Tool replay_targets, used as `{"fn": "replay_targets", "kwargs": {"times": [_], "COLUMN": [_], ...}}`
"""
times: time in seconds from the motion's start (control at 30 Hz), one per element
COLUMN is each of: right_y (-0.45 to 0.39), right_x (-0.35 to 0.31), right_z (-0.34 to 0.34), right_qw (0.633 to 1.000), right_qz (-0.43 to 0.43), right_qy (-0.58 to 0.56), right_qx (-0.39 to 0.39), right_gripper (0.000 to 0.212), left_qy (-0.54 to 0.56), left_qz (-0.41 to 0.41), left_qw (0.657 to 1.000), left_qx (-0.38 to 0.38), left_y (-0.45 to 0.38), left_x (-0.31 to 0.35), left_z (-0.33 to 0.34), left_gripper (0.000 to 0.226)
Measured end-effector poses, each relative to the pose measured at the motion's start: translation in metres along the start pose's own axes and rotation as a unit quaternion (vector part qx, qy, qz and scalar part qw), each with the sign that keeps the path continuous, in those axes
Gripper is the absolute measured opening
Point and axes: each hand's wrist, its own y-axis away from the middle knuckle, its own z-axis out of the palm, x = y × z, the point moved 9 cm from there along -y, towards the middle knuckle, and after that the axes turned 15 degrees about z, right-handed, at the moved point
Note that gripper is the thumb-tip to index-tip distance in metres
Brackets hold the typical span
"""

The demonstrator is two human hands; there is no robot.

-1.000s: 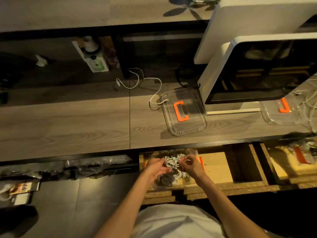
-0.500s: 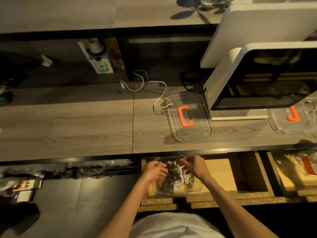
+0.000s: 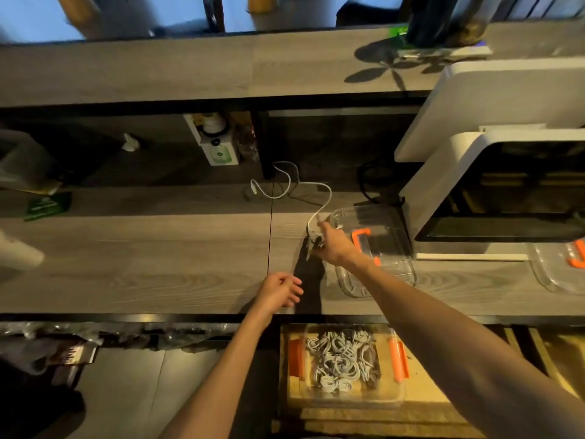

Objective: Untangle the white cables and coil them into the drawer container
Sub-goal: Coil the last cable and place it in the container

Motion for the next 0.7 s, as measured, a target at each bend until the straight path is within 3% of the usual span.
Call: {"fn": "replay_targets", "kwargs": {"times": [0.17, 0.27, 0.37, 0.47, 0.53, 0.6, 0.7], "right_y": [-0.002, 0.014, 0.039, 0.063, 0.073, 0.080, 0.092], "right_x": [0.001, 0.004, 0.009, 0.015, 0.022, 0.030, 0.043], "right_z": [0.011, 0.004, -0.014, -0.040, -0.060, -0.080, -0.102], "right_qw": [0.996, 0.990, 0.984, 0.979, 0.978, 0.973, 0.959], "right_qz": [-0.047, -0.117, -0.174, -0.195, -0.172, -0.138, -0.112], "right_qy": [0.080, 0.076, 0.036, -0.044, -0.111, -0.184, -0.261], "right_qx": [0.005, 0.000, -0.013, -0.026, -0.034, -0.028, -0.010], "right_gripper": [0.027, 0.017, 0.015, 0.012, 0.013, 0.014, 0.015], "left_qy": [-0.031, -0.114, -0.214, -0.256, -0.330, -0.387, -0.374], "left_qz": [0.021, 0.053, 0.155, 0.254, 0.281, 0.285, 0.310], "left_qw": [0.999, 0.991, 0.963, 0.930, 0.886, 0.850, 0.853], "left_qx": [0.031, 0.050, 0.043, -0.069, -0.165, -0.216, -0.191], "left_y": [-0.021, -0.037, -0.043, -0.041, -0.038, -0.037, -0.036], "left_x": [0.016, 0.026, 0.058, 0.090, 0.098, 0.098, 0.110], "left_z": [-0.032, -0.049, -0.048, -0.012, 0.017, 0.033, 0.037], "left_gripper": [0.021, 0.006, 0.038, 0.066, 0.061, 0.052, 0.020]}}
